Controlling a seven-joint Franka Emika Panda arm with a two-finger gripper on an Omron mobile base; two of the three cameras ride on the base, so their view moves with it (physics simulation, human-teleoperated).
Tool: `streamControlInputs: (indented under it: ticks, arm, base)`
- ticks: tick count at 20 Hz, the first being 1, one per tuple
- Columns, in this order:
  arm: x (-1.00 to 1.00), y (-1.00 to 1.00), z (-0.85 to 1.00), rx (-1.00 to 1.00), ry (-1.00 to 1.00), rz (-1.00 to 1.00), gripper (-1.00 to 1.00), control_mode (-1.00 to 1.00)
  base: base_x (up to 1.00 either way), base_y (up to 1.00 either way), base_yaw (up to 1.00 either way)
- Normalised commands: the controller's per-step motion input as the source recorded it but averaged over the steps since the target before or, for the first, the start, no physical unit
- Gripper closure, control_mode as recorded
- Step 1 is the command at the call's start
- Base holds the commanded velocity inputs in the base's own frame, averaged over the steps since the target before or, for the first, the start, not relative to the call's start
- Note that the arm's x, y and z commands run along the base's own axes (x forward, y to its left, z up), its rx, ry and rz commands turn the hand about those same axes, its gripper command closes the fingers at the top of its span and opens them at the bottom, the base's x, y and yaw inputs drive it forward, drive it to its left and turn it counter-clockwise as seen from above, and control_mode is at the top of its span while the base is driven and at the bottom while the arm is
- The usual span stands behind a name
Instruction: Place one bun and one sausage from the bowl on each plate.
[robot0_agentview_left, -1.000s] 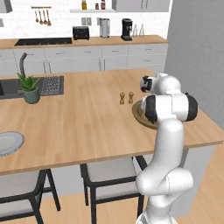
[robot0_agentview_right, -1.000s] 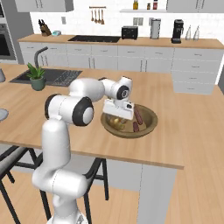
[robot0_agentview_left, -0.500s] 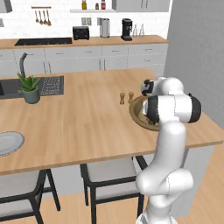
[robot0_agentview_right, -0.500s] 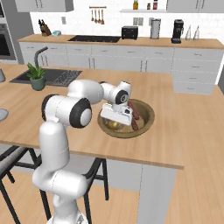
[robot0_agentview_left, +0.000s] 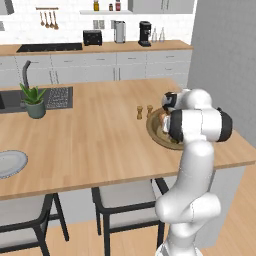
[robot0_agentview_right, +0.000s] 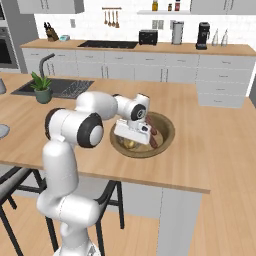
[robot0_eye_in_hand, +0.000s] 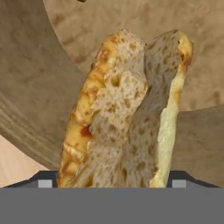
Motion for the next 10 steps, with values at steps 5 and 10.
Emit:
streamControlInputs:
  ticks: [5, 10]
  arm:
    - [-0.26, 0.0, 0.58, 0.0, 0.0, 0.0, 1.0, -1.0]
    - [-0.97, 0.19, 1.0, 0.0, -0.14, 0.0, 1.0, -1.0]
  base:
    - [0.0, 0.0, 0.0]
    - [0.0, 0.0, 0.0]
